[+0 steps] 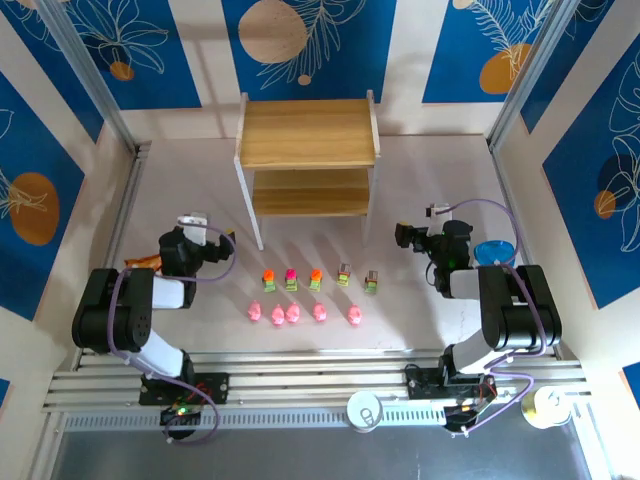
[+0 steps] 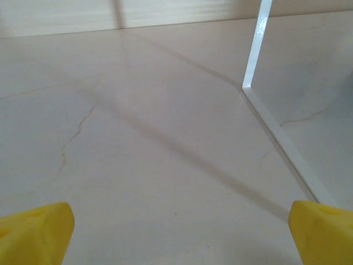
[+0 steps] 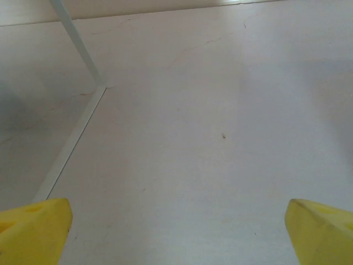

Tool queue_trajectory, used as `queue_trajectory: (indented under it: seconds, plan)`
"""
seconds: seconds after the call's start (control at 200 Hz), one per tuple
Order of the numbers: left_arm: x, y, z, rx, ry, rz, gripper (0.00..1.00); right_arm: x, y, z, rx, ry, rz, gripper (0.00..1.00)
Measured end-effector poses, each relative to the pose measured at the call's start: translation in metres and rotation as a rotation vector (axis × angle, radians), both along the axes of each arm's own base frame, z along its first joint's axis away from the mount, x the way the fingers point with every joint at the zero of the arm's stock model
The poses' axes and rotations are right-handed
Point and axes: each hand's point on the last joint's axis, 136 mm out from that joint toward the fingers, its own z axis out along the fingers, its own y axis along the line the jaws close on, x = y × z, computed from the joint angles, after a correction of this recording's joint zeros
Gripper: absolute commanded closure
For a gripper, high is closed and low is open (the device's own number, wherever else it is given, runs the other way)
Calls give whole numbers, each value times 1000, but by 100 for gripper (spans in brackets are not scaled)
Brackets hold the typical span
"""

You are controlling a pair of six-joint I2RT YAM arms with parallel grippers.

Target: Place and organize the plastic toys onto the shelf

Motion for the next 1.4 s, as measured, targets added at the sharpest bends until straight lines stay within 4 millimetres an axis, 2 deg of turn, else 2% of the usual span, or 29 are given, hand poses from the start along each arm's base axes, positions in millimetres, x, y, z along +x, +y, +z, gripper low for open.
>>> queue_trajectory:
  seconds: [0.22, 0.5, 0.755, 0.96, 1.085, 1.17, 1.306, 1.401]
  plan:
    - [-2, -9, 1, -10, -3, -56, 0, 0, 0, 0, 0, 0, 0, 1]
    - [-3, -11, 1, -7, -5, -74, 0, 0, 0, 0, 0, 0, 0, 1]
    - [-5, 0, 3, -43, -25, -56, 0, 0, 0, 0, 0, 0, 0, 1]
    - [-8, 0, 5, -54, -46, -56, 0, 0, 0, 0, 0, 0, 0, 1]
    - [-22, 4, 6, -57, -56, -23, 0, -2, -1, 2, -5, 7, -11, 1]
    - [-30, 7, 20, -48, -92, 3, 0, -4, -3, 11, -11, -5, -29, 1]
    - [-37, 7, 65, -35, -198, 67, 0, -6, -7, 28, -38, -31, -83, 1]
    - [-47, -1, 88, -27, -242, 98, 0, -8, -10, 40, -49, -35, -144, 1]
